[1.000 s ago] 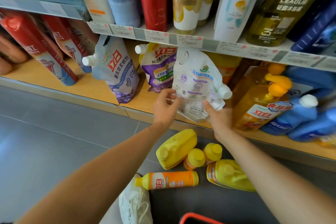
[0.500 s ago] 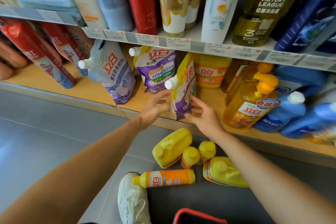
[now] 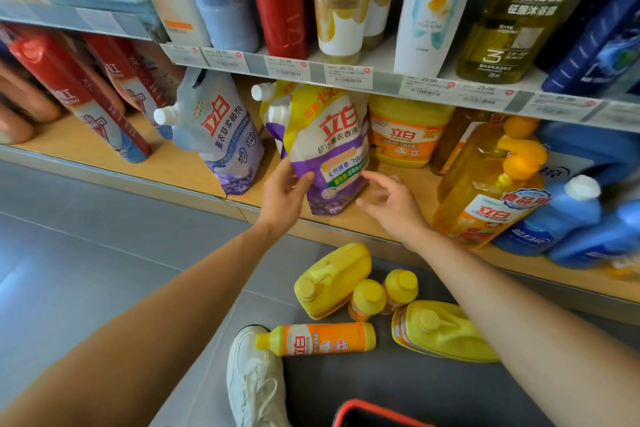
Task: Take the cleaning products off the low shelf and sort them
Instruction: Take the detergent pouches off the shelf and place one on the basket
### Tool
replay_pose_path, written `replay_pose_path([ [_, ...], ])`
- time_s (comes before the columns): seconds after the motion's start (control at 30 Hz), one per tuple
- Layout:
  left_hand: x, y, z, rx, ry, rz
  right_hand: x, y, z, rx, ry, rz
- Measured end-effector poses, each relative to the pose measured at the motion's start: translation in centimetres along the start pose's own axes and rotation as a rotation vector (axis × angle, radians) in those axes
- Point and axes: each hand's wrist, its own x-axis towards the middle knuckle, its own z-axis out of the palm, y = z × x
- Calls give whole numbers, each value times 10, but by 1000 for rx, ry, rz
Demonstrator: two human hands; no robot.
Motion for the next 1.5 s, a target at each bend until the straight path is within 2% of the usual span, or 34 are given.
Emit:
replay_pose_path([
  [0.13,23,-2,-26,121,181,-79,28,-5,4,65,46,100],
  [0.27,29,-5,-26,169,400,-191,53,-17,17,226,13,153],
  [0.3,26,-7,-22,148,408,-235,56,-19,21,282,-8,174],
  [0.4,17,-15,-9,-5,298,-368,56,-20,35,362,14,203],
  [0.53,23,-16,-18,-129,374,-371,41,-18,55,470,70,215],
  [0.63,18,-16,-32,-144,603,-389,32,-24,75,520,110,244],
  [0.7,14,-12,-43,-36,803,-398,32,-32,86,537,132,267],
  [0.8,15,-1,-68,137,930,-310,35,-44,100,554,130,301],
  [0.93,26,22,-101,144,827,-190,39,-51,105,525,124,340],
  [1.03,32,34,-120,283,789,-162,33,-49,94,509,65,364],
  [1.13,32,48,-135,380,734,-153,18,-52,77,381,0,346],
  [1.33,19,104,-159,604,614,-85,-21,-71,39,85,-119,219],
  [1.5,-24,142,-181,834,447,-17,-51,-115,9,-27,-183,-25],
])
